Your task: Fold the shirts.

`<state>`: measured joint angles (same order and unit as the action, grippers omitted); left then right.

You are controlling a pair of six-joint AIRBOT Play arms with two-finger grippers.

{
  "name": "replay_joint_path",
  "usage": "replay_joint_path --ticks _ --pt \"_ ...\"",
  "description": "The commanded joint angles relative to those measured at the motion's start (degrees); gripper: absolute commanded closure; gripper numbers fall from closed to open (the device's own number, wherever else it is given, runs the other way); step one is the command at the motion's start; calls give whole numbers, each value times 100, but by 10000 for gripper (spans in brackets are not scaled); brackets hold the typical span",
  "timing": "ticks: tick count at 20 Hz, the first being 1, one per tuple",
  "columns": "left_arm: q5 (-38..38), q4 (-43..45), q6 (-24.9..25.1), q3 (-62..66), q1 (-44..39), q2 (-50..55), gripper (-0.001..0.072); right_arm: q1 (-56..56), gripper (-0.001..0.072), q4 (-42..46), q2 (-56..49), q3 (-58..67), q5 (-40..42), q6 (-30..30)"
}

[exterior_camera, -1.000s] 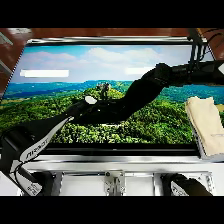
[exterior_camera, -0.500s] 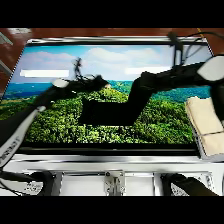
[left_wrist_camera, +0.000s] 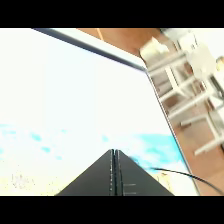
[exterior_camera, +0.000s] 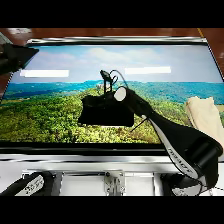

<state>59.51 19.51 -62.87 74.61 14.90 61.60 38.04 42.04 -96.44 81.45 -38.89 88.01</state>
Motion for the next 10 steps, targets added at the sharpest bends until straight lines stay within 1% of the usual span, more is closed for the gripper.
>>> replay_joint_path --ticks 1,2,3,6,9,10 --pt "911 118 -83 -4 398 -627 674 146 104 -844 -452 4 46 -516" --pt "979 133 -85 -4 396 -671 674 -26 103 -693 -363 2 -407 -621" --pt "1054 138 -83 -4 398 -680 674 -267 104 -365 -229 2 -909 -640" --pt "1110 221 -81 -114 398 -660 674 -1169 104 975 273 2 -2081 -570" --pt "1121 295 -81 -286 398 -658 674 -2361 103 2452 592 2 -3147 -66" --pt "1137 317 -83 -315 398 -658 674 -2721 58 2656 566 -26 -3475 22"
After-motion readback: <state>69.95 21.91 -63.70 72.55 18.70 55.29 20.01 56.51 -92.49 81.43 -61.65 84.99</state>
